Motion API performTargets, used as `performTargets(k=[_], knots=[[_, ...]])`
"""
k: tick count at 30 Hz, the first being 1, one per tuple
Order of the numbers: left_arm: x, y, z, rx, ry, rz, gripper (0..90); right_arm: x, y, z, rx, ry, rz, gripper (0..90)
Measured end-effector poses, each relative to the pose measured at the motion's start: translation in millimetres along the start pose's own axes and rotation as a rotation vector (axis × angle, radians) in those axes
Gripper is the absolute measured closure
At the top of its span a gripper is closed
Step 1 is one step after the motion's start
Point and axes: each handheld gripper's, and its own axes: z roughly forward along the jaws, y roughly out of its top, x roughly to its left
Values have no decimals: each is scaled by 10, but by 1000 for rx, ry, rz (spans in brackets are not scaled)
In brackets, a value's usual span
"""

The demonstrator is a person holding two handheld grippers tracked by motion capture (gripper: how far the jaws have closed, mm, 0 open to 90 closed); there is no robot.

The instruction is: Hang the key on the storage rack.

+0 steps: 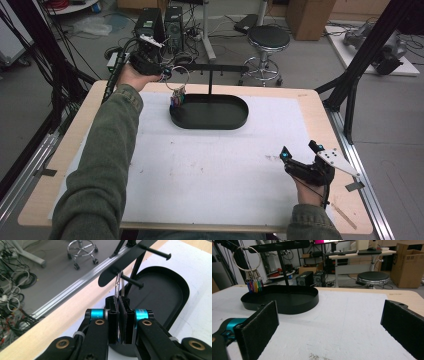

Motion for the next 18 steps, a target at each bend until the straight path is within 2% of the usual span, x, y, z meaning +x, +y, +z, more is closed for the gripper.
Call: performTargets(k=[3, 5, 7, 8, 10, 12, 13, 14, 16, 18], knots=[[11, -35, 10, 6, 0, -25, 862, -10, 0, -10, -3, -3, 0, 5], [27, -69, -13, -21, -29, -67, 865, -16, 0, -19, -4, -4, 1, 5], [47, -101, -12, -14, -94, -116, 751, -18, 2, -26, -10, -5, 1, 5], [46, -113, -5, 1, -113, -125, 683, -13, 2, -31, -8, -5, 7, 5], [23, -126, -7, 10, -94, -121, 514, -14, 2, -32, -8, -2, 6, 5], [-13, -143, -32, -20, -66, -131, 257, -11, 2, -31, -7, -1, 4, 5], [-13, -143, -32, -20, -66, -131, 167, -10, 3, -30, -7, -1, 5, 5], [-26, -163, -65, -43, -70, -148, 116, -10, 3, -31, -7, -1, 4, 5], [-40, -181, -96, -42, -77, -144, 24, -9, 3, -30, -7, 0, 3, 5], [-55, -197, -128, -48, -71, -133, 17, -9, 3, -25, -7, 0, 5, 5]])
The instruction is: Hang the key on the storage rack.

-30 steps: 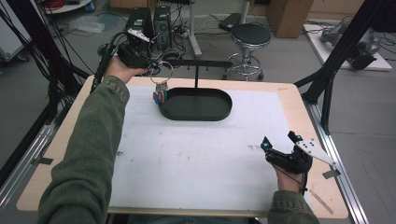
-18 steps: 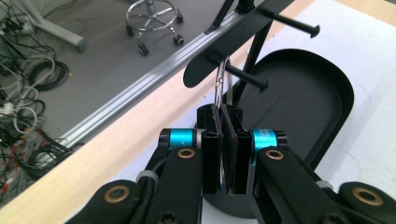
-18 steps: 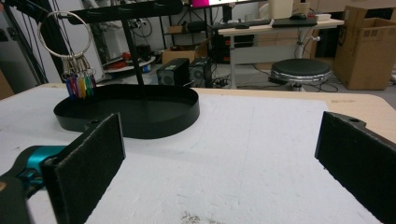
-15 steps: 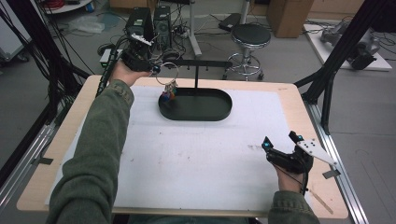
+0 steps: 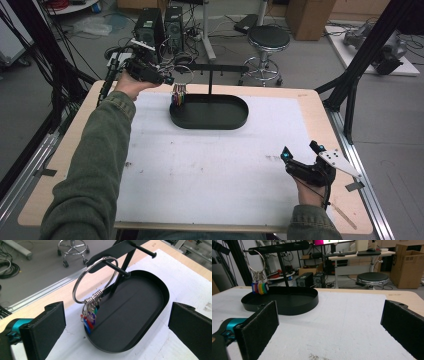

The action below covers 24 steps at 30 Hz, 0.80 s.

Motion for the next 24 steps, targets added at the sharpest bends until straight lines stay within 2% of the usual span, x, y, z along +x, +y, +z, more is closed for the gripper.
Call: performTargets(k=[12, 24], knots=[[-122, -129, -184, -41, 26, 40, 17, 8, 1, 8, 0, 1, -4, 5], [-208, -270, -419, -90, 48, 42, 17, 9, 2, 4, 1, -1, -2, 5]])
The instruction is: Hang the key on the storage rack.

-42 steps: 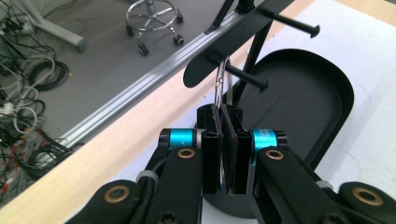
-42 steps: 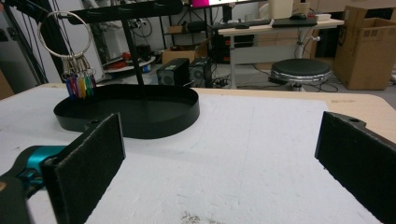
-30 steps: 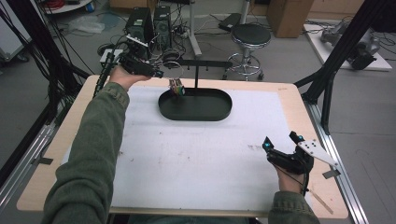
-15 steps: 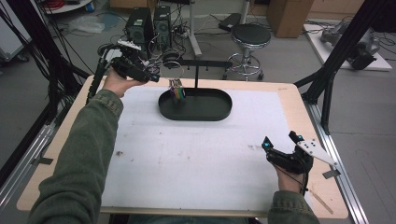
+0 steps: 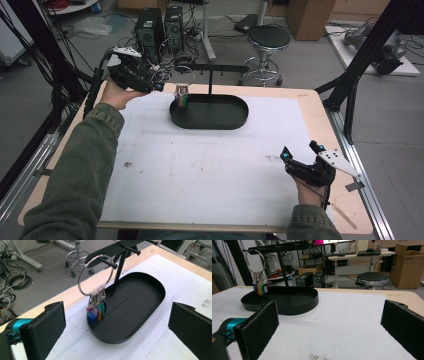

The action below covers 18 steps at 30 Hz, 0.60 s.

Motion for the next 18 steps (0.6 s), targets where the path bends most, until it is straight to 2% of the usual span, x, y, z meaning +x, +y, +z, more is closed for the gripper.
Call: performTargets(k=[12, 18], knots=[[-43, -220, -314, -62, 23, -9, 17, 17, 3, 4, 2, 2, -5, 5], [-73, -319, -447, -81, 52, 5, 17, 38, 9, 12, 2, 6, -11, 5]])
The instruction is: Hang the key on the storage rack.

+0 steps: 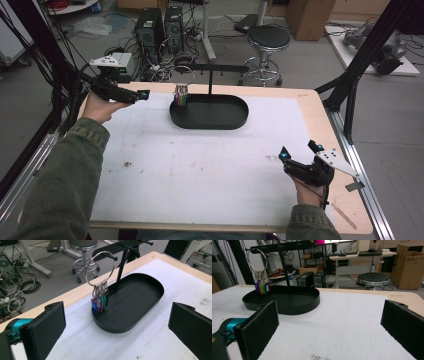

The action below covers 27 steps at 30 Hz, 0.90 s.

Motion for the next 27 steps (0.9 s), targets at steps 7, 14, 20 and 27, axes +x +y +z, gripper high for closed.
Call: performTargets(k=[7, 14, 20, 27], knots=[[-14, -161, -196, -22, 31, 5, 17, 7, 1, -5, -2, -2, -5, 5], [-36, -308, -385, -61, 61, 10, 17, 18, 1, -8, 1, -5, -5, 5], [-29, -454, -475, -91, 72, -2, 17, 26, 3, -17, 2, -5, -3, 5], [-35, -621, -584, -123, 107, -8, 17, 22, 2, -22, 0, -9, -7, 5]])
